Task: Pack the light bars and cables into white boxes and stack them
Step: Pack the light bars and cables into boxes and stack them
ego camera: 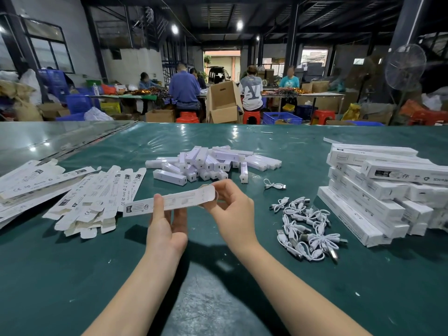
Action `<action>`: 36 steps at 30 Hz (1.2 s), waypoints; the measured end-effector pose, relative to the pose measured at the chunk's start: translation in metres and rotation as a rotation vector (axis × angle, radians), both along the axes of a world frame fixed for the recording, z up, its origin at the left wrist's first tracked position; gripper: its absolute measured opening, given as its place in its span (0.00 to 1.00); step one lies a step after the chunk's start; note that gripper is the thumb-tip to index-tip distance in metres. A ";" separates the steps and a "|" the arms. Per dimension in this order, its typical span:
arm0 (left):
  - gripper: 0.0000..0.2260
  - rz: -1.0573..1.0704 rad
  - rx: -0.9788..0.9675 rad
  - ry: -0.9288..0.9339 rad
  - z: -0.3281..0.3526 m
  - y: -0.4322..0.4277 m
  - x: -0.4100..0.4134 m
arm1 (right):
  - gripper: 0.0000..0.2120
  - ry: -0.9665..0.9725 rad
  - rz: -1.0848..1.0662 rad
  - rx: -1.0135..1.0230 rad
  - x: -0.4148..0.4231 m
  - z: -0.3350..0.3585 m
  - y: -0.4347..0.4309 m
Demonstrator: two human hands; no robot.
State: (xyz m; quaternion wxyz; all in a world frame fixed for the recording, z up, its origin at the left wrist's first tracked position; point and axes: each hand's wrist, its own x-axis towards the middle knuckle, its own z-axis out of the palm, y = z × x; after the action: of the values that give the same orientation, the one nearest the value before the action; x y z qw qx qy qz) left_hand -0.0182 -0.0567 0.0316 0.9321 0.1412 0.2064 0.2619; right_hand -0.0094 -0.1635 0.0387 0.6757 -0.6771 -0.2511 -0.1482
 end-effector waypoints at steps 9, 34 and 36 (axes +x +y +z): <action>0.04 0.003 0.059 0.001 0.002 -0.001 0.000 | 0.19 0.021 -0.070 0.086 -0.002 -0.003 0.003; 0.05 -0.016 0.019 0.053 0.002 -0.004 -0.003 | 0.17 0.037 -0.154 0.130 -0.002 -0.010 0.007; 0.05 -0.018 0.012 0.055 0.002 -0.004 -0.004 | 0.17 0.040 -0.161 0.113 -0.003 -0.010 0.007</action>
State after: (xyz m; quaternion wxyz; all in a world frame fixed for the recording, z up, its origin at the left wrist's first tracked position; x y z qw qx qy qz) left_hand -0.0217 -0.0609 0.0340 0.9275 0.1558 0.2293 0.2506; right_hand -0.0119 -0.1565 0.0287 0.7036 -0.6588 -0.1734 -0.2022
